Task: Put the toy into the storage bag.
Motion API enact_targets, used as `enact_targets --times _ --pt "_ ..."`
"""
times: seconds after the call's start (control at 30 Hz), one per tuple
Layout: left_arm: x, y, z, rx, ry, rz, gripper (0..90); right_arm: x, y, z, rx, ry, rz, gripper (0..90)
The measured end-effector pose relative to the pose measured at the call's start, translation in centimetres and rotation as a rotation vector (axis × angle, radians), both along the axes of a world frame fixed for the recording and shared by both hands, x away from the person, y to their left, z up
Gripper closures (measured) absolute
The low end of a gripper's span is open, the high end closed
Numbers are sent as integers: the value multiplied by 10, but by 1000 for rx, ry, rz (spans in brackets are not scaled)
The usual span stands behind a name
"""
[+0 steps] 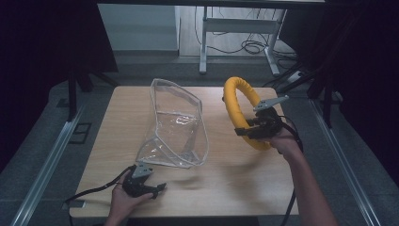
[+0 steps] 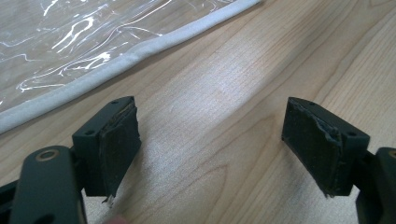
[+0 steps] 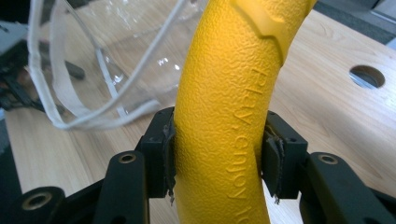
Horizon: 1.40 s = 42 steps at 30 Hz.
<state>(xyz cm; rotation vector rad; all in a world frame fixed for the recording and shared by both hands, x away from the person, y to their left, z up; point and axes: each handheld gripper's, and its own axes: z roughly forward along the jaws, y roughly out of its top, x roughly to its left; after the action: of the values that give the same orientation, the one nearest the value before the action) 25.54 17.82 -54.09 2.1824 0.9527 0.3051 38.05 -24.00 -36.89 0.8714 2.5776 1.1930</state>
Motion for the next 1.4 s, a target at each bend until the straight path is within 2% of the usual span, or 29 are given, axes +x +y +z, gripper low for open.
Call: enact_targets --times 0.27,0.43,0.63,0.83,1.23,1.4 --pt "0 0 0 0 -2 -2 190 3 8 4 43 -2 17 522" --pt "0 0 0 1 -3 -3 190 7 6 7 119 13 21 523" --pt "0 0 0 -1 -1 -3 190 5 5 11 154 -3 13 522" --pt "0 0 0 0 0 -4 190 4 4 14 215 -6 10 522" --pt "0 0 0 -2 -1 -1 190 3 7 18 269 -20 12 522" --pt "0 0 0 -1 -1 -1 190 3 9 19 274 -23 12 521"
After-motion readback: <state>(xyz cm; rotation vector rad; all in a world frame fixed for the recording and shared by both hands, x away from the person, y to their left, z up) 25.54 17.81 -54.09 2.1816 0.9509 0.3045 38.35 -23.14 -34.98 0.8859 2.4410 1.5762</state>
